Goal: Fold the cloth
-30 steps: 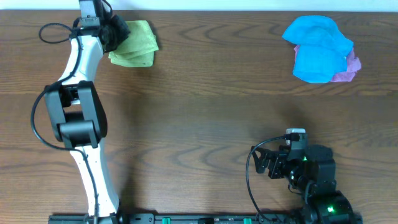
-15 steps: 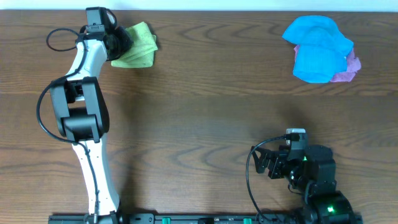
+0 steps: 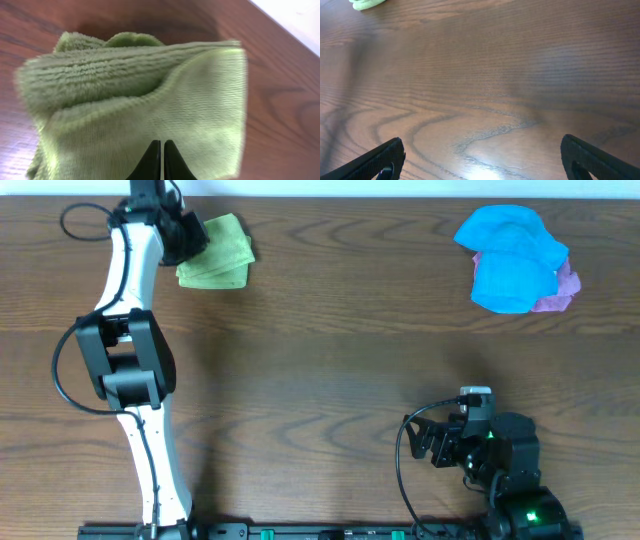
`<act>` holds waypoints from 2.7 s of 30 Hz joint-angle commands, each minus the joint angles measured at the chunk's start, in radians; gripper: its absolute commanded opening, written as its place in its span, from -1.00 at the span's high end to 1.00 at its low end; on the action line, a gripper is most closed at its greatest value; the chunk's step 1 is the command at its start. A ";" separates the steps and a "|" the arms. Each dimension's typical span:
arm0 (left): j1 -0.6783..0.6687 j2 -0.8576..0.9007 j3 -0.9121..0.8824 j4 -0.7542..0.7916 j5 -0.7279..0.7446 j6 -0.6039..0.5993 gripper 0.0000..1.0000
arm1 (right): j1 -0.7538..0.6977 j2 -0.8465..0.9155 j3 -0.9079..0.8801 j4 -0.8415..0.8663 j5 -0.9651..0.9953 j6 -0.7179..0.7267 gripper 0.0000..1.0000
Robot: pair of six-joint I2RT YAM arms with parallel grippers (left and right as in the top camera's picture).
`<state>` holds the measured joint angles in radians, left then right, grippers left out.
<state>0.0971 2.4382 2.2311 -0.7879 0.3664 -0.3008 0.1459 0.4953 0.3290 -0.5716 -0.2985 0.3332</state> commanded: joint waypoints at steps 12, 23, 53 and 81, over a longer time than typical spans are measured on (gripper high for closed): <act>0.000 -0.064 0.348 -0.423 0.000 0.148 -0.92 | -0.008 -0.005 -0.005 -0.001 -0.005 0.014 -0.99; 0.000 -0.108 0.351 -0.461 -0.011 0.137 -0.91 | -0.008 -0.005 -0.005 -0.001 -0.005 0.014 -0.98; -0.053 -0.446 0.332 -0.871 -0.250 0.247 -0.91 | -0.008 -0.005 -0.005 -0.001 -0.005 0.014 -0.99; -0.098 -1.367 -1.080 0.022 -0.239 0.246 -0.91 | -0.008 -0.005 -0.005 -0.001 -0.004 0.014 -0.99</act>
<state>0.0013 1.1492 1.2533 -0.8001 0.1242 -0.0700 0.1459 0.4953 0.3275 -0.5720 -0.2989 0.3336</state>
